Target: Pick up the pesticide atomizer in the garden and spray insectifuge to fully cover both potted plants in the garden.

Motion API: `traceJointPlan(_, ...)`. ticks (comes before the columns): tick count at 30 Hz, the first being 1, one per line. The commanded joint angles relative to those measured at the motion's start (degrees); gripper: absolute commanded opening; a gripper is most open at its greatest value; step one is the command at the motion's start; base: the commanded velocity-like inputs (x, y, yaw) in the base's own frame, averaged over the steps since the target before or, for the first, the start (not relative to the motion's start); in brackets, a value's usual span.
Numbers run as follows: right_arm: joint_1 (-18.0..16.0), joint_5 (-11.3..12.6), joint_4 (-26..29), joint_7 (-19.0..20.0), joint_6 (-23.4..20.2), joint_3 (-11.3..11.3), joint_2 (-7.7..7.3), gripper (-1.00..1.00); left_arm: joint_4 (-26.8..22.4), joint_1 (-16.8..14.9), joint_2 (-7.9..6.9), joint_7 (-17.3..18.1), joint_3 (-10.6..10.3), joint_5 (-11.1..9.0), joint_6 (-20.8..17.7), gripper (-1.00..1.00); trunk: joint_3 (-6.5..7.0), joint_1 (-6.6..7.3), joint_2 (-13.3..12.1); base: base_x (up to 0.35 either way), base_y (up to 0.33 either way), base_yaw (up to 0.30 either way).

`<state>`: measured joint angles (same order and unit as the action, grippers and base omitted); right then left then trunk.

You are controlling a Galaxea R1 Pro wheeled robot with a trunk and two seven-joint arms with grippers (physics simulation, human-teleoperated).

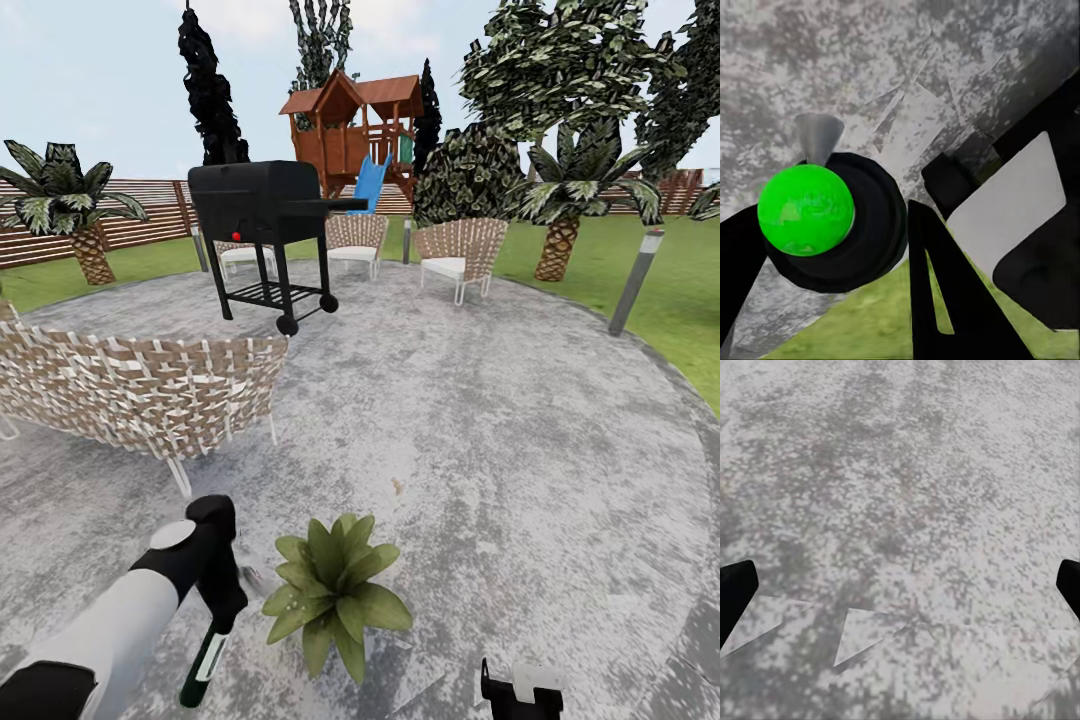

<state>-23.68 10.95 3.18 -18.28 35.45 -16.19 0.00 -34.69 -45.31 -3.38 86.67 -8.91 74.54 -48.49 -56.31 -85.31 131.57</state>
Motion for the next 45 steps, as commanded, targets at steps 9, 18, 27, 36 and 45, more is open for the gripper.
traceJointPlan(9, -0.04, 0.48, -0.01, -0.21, 0.14, -0.51, 0.00, 1.00, -0.64, -5.38, 1.39, 3.33, -8.47, 6.75, -0.64, -1.00, -0.05, 0.01, 0.02, 0.000, 0.000, 0.000)
traceJointPlan(18, -0.04, 0.34, -0.01, -0.26, 0.14, -0.51, -0.11, 1.00, -0.32, -5.97, 1.10, 3.33, -8.49, 6.80, -0.48, -1.00, -0.05, 0.01, 0.02, 0.043, 0.026, 0.000)
traceJointPlan(27, 0.00, 0.28, -0.02, -0.26, 0.14, -0.51, -0.99, 1.00, 0.40, -2.33, 1.19, 3.33, -10.43, 6.70, -0.38, -1.00, -0.05, 0.01, 0.02, 0.050, 0.027, 0.000)
traceJointPlan(36, -0.02, 0.48, 0.06, -0.34, 0.14, -0.51, -0.71, 1.00, 0.68, -1.09, 0.70, 3.33, -10.78, 6.74, -0.46, -1.00, -0.05, 0.01, 0.02, 0.000, 0.000, -0.066)
traceJointPlan(45, 0.04, 0.48, -0.01, -0.34, 0.14, -0.51, -0.79, 1.00, 1.96, -0.07, -1.45, 3.33, -10.39, 6.53, -0.67, -1.00, -0.05, 0.01, 0.02, 0.000, 0.000, -0.077)
